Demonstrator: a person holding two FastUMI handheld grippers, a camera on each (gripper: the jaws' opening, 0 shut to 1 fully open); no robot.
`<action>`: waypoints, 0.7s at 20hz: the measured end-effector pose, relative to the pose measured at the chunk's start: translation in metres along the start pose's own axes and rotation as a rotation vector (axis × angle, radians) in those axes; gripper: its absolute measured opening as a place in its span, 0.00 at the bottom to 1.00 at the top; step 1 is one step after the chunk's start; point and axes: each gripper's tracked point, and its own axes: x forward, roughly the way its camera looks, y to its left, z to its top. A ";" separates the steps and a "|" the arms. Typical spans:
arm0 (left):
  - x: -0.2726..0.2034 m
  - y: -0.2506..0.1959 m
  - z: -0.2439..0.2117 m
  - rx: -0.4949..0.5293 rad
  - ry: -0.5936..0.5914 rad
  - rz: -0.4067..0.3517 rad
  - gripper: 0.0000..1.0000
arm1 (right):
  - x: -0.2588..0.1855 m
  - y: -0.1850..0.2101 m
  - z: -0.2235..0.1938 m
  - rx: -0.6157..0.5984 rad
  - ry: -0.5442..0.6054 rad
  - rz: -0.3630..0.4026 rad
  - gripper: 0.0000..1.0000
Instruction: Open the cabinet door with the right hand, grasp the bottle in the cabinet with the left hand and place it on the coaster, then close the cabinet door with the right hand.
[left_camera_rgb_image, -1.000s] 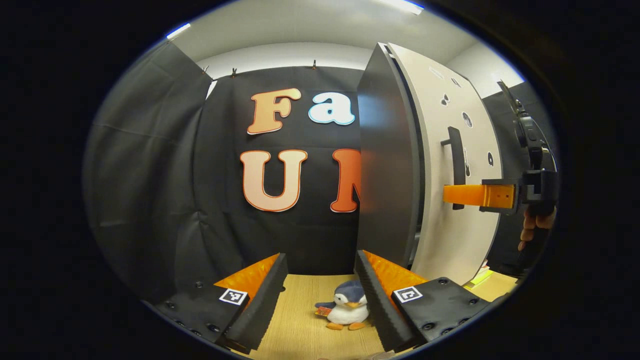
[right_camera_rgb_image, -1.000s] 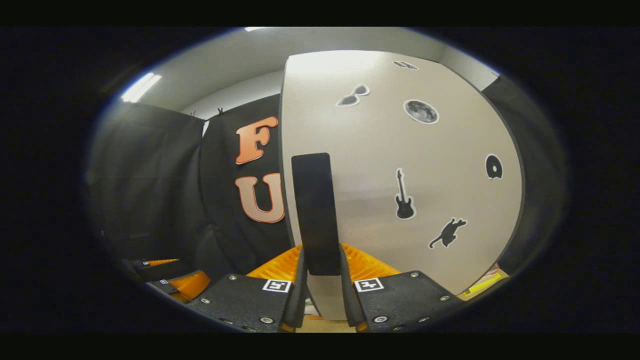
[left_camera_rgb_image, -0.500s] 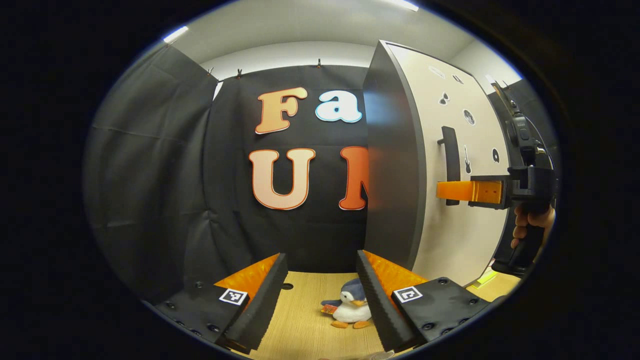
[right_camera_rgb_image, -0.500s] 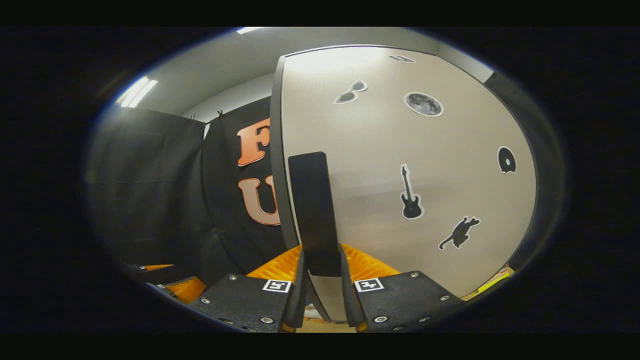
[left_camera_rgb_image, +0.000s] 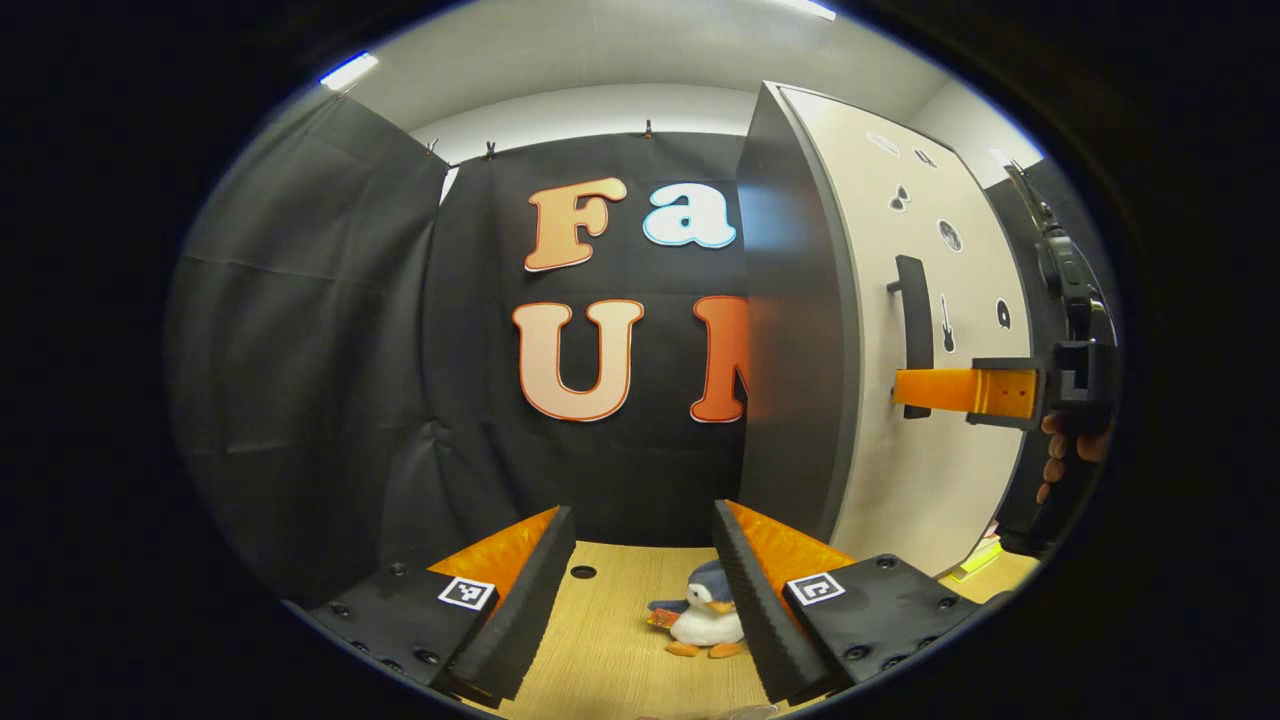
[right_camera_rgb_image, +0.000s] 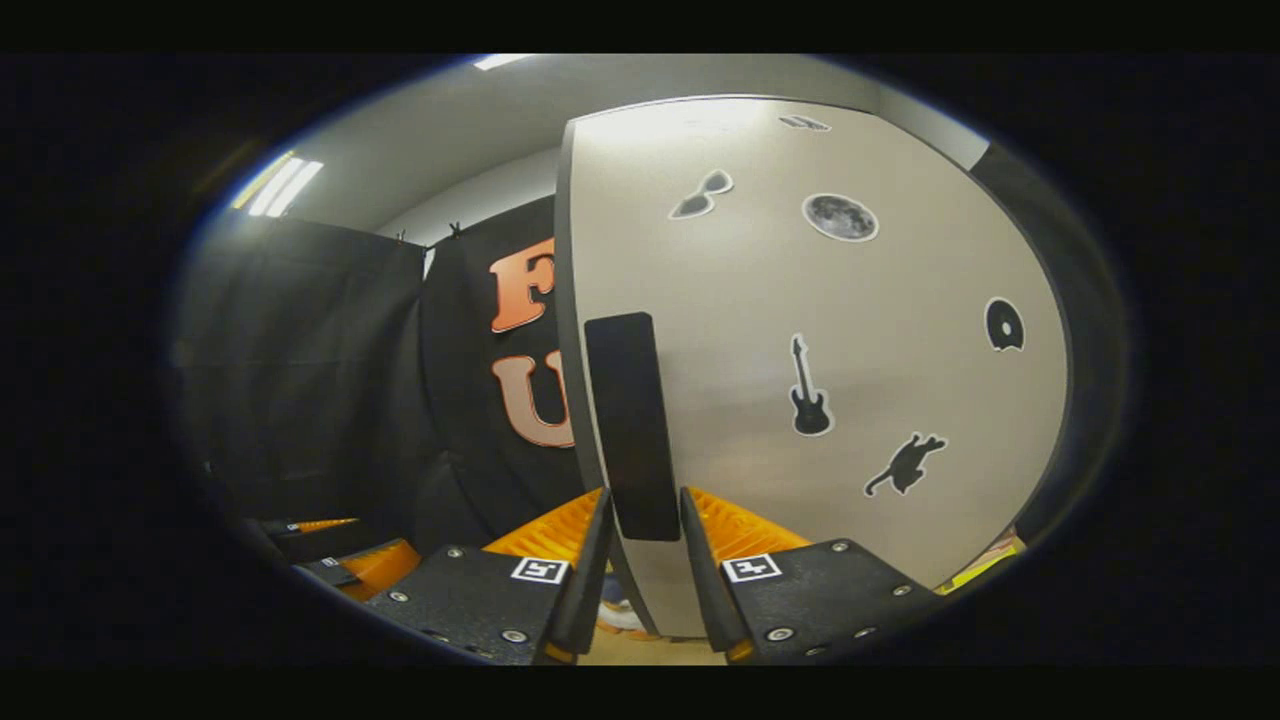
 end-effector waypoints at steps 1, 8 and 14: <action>-0.002 -0.001 0.000 0.001 0.000 0.005 0.91 | -0.007 -0.002 0.000 -0.011 -0.001 -0.002 0.44; -0.022 -0.018 0.008 0.013 -0.013 0.023 0.90 | -0.061 -0.015 -0.002 -0.072 0.009 -0.012 0.78; -0.029 -0.031 0.017 0.002 -0.034 -0.002 0.90 | -0.111 -0.020 0.001 -0.189 -0.040 -0.076 0.93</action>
